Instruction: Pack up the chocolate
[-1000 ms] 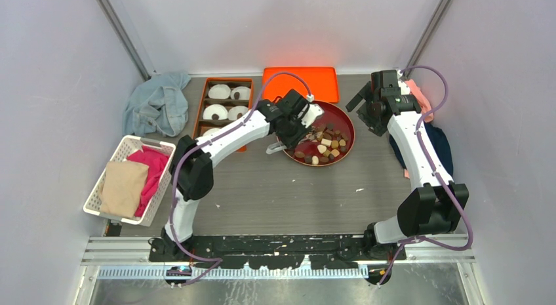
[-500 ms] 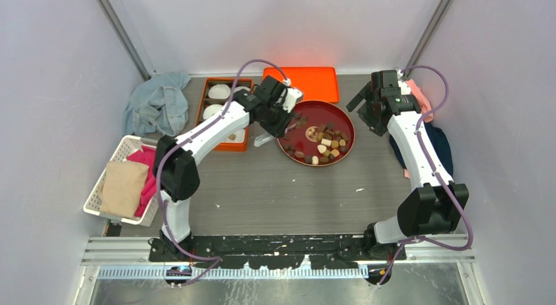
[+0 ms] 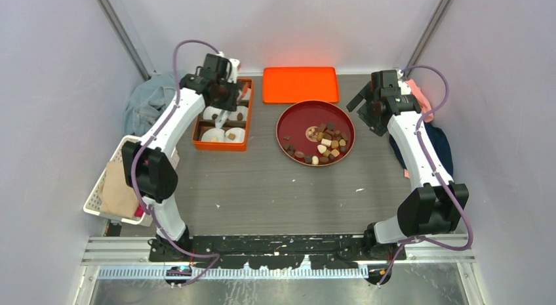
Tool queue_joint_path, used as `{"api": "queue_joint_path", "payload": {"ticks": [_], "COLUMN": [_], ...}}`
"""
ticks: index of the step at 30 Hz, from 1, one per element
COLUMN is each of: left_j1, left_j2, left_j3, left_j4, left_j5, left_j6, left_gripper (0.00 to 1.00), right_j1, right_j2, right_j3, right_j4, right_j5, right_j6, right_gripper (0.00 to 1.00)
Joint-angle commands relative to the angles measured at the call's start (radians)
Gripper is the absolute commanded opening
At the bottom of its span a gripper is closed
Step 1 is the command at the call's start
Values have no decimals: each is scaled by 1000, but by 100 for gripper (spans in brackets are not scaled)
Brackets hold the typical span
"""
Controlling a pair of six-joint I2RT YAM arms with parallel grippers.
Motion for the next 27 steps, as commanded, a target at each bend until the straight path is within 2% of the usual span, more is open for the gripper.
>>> {"api": "queue_joint_path", "payload": {"ticks": [1, 8, 13, 27], "left_j1": [87, 168, 206, 232], "left_j2": [9, 99, 188, 330], "left_j3": [49, 120, 241, 374], "left_j4": [22, 30, -45, -126], "left_j5": [-88, -98, -113, -101], "left_j6": [-131, -202, -227, -229], "left_gripper": [0, 0, 0, 0], "right_j1": [-2, -1, -2, -2], "right_j2": [-12, -14, -13, 10], "right_j3": [35, 35, 38, 56], "right_j4": [19, 15, 15, 10], "right_j5": [9, 7, 7, 4], "right_j6": [0, 2, 6, 8], "right_gripper": [94, 94, 94, 94]}}
